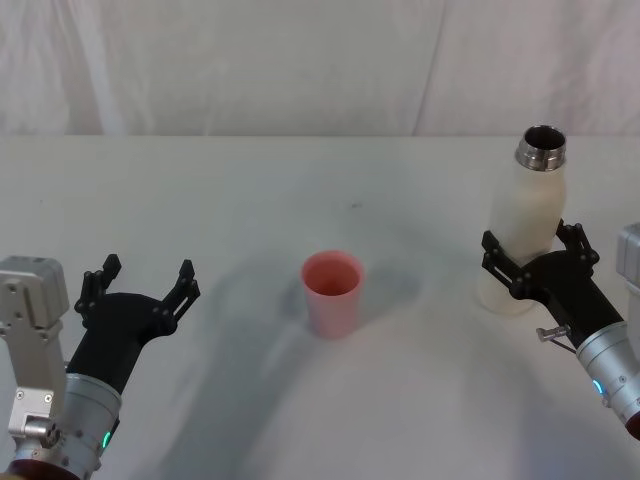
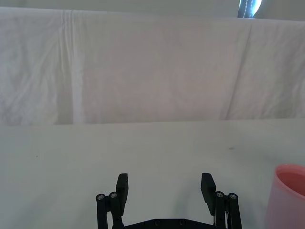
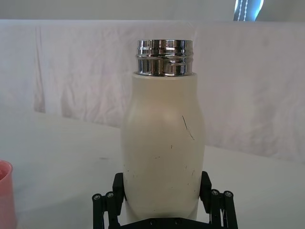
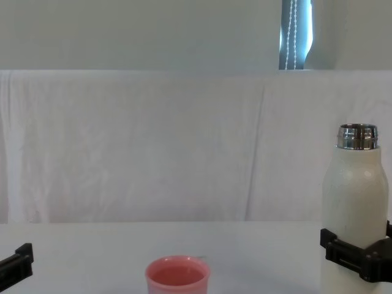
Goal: Grasp the thermos with one hand and pour water into the cup lid.
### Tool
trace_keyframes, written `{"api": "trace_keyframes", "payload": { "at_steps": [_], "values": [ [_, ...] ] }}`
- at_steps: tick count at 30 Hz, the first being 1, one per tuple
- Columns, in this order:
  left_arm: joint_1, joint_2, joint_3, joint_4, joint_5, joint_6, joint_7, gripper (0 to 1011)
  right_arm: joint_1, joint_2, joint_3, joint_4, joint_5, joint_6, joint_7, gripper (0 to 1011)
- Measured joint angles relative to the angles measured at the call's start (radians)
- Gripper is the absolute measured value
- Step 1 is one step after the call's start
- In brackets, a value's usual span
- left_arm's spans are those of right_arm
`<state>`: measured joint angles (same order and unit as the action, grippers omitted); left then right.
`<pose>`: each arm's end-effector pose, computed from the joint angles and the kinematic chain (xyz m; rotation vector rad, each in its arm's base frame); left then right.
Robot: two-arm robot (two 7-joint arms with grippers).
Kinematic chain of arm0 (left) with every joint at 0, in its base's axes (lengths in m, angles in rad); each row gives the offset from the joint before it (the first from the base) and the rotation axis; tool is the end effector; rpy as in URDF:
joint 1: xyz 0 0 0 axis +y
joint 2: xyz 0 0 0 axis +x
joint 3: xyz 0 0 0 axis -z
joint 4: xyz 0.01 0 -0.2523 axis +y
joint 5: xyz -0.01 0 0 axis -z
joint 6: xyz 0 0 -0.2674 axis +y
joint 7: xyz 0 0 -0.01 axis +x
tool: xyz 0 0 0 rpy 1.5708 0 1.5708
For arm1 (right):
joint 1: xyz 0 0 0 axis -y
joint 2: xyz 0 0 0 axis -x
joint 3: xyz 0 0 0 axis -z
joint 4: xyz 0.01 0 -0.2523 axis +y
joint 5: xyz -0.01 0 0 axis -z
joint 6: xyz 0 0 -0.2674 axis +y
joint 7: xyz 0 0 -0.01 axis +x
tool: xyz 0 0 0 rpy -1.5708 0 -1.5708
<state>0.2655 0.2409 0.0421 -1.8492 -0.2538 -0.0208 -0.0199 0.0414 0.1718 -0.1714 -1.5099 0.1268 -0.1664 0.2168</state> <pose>0.2214 0.0329 -0.2498 -0.0381 0.0141 1.4461 0.2935 0.0005 -0.2698 0.0478 -0.1272 -1.1888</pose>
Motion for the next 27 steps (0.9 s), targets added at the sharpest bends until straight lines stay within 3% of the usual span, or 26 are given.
{"api": "trace_keyframes", "payload": {
  "at_steps": [27],
  "values": [
    [0.000, 0.000, 0.000, 0.000, 0.000, 0.000, 0.000, 1001, -0.008, 0.000, 0.001, -0.007, -0.001, 0.001, -0.001, 1000]
  ]
}}
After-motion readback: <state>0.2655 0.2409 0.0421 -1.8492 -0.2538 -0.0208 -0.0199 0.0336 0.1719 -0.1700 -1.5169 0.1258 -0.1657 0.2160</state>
